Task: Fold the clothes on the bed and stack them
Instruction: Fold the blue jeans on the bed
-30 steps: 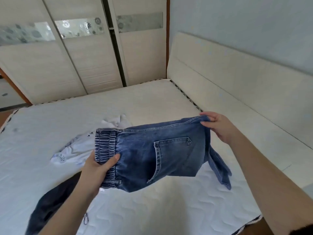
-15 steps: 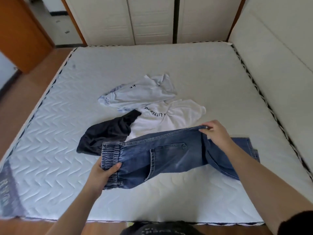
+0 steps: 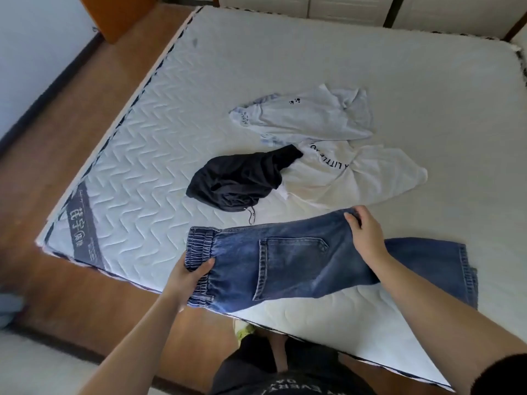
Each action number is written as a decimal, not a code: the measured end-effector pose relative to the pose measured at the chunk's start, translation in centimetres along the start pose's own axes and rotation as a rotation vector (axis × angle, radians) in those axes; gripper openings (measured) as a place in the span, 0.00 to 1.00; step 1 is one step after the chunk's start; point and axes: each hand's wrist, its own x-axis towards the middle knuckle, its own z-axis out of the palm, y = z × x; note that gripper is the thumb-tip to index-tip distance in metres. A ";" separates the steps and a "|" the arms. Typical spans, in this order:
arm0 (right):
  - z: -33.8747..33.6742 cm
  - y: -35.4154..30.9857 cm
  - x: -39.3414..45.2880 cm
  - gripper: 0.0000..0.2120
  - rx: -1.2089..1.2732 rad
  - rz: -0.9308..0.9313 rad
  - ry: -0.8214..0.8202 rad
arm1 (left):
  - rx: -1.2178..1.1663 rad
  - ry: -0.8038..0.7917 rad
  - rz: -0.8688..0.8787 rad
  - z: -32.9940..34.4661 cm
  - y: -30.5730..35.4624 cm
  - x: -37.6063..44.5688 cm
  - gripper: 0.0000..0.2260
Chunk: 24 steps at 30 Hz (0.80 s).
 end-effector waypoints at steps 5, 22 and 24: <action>7.2 0.2 0.2 0.05 -0.122 -0.009 -0.066 | 0.078 0.035 -0.092 -4.7 -3.5 3.5 0.17; 30.0 7.6 9.8 0.10 -0.247 -0.050 -0.121 | 0.553 0.180 -0.089 -12.6 -14.8 24.2 0.16; 31.3 8.3 10.8 0.10 -0.276 -0.063 -0.146 | 0.634 0.194 -0.117 -12.4 -15.7 25.9 0.19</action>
